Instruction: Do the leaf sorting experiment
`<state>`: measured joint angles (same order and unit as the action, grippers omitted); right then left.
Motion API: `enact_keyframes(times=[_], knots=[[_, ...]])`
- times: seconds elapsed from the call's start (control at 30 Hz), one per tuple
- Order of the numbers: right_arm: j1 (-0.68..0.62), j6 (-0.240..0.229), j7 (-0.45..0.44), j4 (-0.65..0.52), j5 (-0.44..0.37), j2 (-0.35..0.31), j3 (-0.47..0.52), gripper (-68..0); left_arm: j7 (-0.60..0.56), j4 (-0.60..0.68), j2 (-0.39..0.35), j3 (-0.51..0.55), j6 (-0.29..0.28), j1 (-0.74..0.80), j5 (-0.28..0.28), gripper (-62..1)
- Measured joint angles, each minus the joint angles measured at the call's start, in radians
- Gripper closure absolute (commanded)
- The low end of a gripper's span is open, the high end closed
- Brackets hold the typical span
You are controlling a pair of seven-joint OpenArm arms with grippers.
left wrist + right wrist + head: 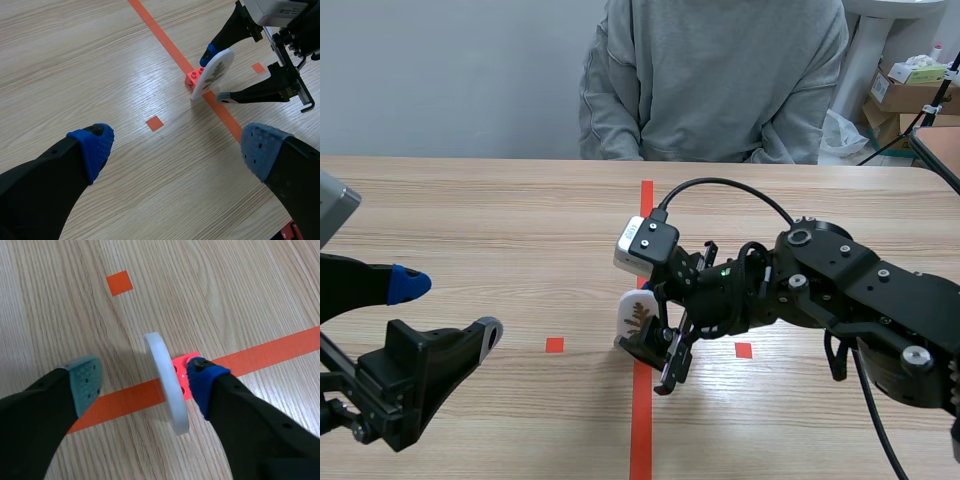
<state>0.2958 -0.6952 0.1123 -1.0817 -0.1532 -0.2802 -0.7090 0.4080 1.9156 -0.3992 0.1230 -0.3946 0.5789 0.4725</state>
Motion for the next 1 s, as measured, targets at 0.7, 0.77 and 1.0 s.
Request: enact_keyframes(times=[0.7, 0.77, 1.0], knots=[[-0.002, -0.001, -0.001, -0.001, 0.0, 0.0, 0.017, -1.3, 0.0, 0.0, 0.0, 0.0, 0.0, 0.0, 0.0, -54.2], [-0.015, -0.001, -0.002, -0.015, 0.0, 0.0, 0.055, -1.3, 0.0, 0.0, 0.0, 0.0, 0.0, 0.0, 0.0, -54.2], [-0.099, -0.001, 0.008, -0.106, -0.008, 0.0, 0.245, -1.3, 0.0, 0.0, 0.0, 0.0, 0.0, 0.0, 0.0, -54.2]])
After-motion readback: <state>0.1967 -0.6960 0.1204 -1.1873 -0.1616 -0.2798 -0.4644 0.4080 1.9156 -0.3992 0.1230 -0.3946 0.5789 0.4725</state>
